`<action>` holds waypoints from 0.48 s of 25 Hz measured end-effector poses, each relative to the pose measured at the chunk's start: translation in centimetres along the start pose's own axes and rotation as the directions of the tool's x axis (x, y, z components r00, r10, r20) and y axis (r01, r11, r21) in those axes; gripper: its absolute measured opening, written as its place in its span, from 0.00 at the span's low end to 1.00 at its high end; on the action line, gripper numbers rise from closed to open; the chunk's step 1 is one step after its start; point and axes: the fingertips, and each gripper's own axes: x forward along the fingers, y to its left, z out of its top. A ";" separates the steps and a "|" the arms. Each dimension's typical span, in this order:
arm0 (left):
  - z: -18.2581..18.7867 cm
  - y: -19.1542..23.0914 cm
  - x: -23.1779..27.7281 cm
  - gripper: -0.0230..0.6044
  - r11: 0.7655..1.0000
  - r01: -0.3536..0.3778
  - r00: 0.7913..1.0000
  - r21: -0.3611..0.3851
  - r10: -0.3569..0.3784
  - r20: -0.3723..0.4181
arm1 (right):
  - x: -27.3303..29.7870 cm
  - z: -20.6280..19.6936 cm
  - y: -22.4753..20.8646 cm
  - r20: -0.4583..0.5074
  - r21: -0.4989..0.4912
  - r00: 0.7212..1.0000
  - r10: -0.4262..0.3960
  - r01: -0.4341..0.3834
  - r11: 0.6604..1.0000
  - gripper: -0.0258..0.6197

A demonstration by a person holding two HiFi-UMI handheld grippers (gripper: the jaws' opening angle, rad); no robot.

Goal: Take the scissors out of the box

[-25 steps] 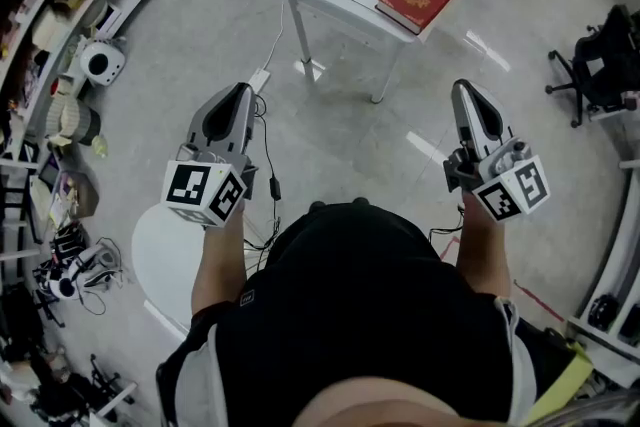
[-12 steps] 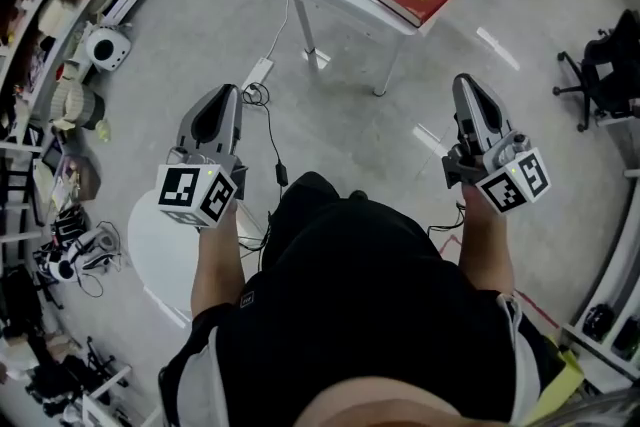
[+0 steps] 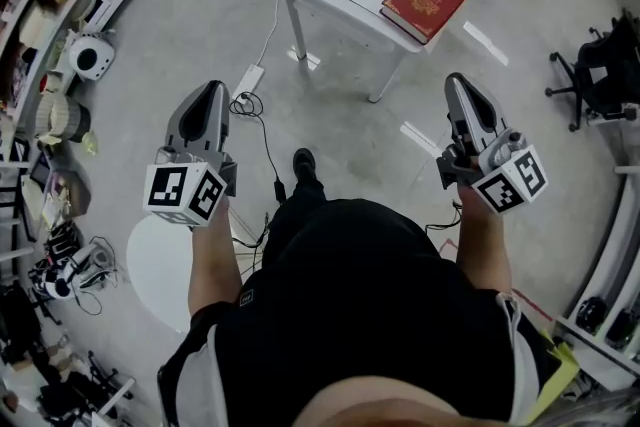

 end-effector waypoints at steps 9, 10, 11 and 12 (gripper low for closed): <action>1.0 9.2 7.0 0.09 0.999 0.047 0.999 -0.012 -0.047 -0.002 | 12.2 -1.1 -1.1 -0.006 -0.004 1.000 0.014 -0.014 1.000 0.09; 1.2 10.3 7.6 0.09 0.999 0.051 0.999 -0.014 -0.051 0.000 | 13.5 -1.2 -1.1 -0.008 -0.006 1.000 0.013 -0.013 1.000 0.09; 1.3 11.3 8.1 0.09 0.998 0.053 0.999 -0.016 -0.053 0.003 | 14.7 -1.4 -1.1 -0.010 -0.008 1.000 0.012 -0.012 1.000 0.09; 1.3 12.3 8.6 0.09 0.998 0.054 0.999 -0.018 -0.054 0.004 | 15.9 -1.5 -1.1 -0.012 -0.010 1.000 0.010 -0.010 1.000 0.09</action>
